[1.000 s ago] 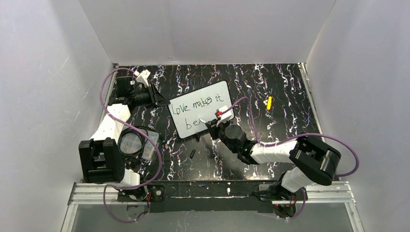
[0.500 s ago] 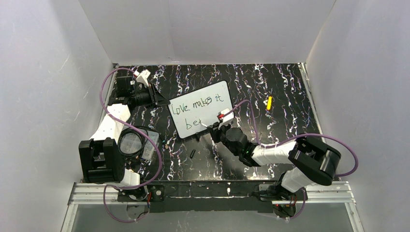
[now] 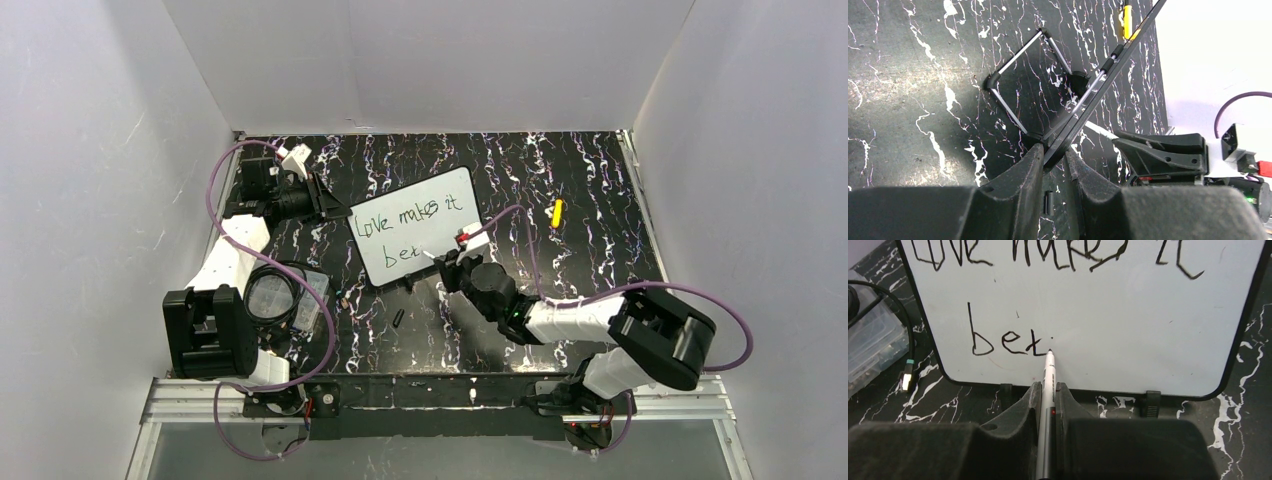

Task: Write a sentence on the whiteboard

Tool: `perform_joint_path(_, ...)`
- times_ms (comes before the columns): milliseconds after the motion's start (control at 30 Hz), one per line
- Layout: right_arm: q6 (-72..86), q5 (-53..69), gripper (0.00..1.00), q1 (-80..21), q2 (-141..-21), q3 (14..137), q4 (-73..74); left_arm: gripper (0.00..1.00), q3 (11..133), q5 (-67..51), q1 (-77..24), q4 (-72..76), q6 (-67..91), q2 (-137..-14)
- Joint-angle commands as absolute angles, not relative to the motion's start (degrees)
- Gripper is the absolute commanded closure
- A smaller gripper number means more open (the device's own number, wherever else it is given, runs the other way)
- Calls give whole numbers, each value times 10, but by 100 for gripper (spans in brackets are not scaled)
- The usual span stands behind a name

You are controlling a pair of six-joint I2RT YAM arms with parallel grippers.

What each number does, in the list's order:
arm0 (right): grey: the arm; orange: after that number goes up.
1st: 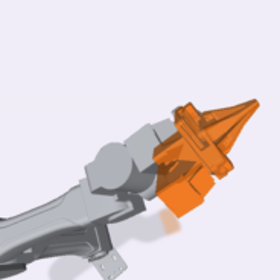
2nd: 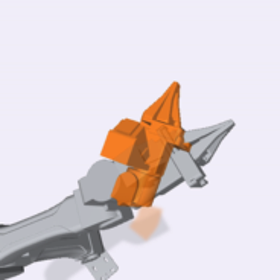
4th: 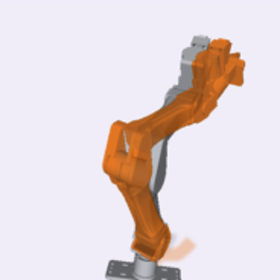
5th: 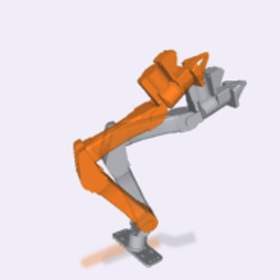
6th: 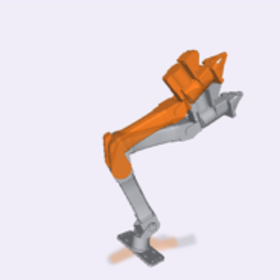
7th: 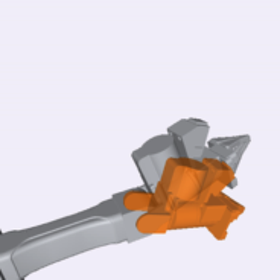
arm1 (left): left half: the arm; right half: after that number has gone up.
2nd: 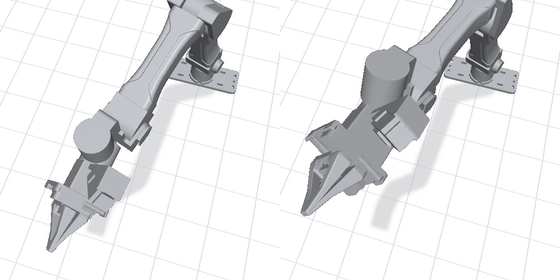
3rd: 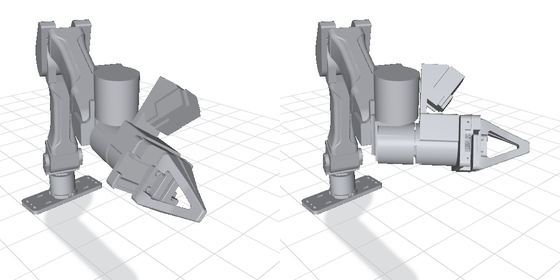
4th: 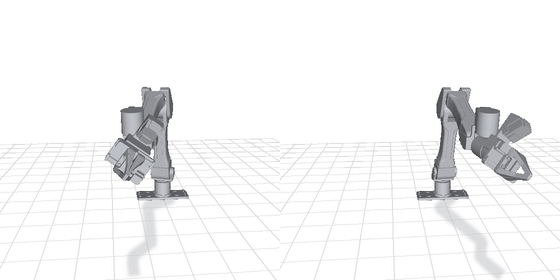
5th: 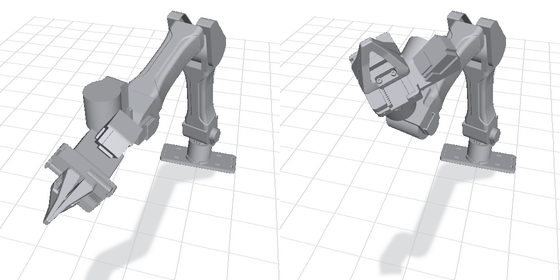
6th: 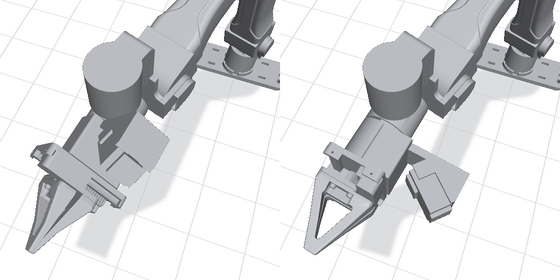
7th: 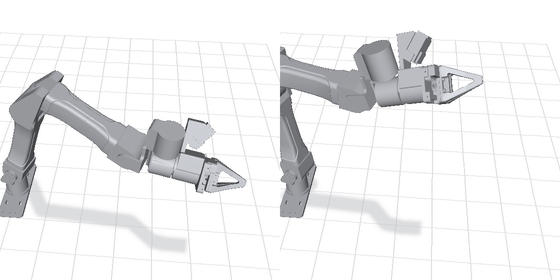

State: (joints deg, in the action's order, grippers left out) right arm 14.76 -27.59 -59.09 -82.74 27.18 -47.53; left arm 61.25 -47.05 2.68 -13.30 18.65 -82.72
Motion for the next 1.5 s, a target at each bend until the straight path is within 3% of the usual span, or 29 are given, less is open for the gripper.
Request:
perform_joint_path(0,130,-283,99,-588,-783,273,-490,81,622,-484,23,-142,189,-819)
perform_joint_path(867,113,-262,99,-583,-845,305,-531,81,623,-483,22,-141,188,-820)
perform_joint_path(1467,112,-315,99,-580,-818,287,-525,81,623,-484,21,-142,189,-818)
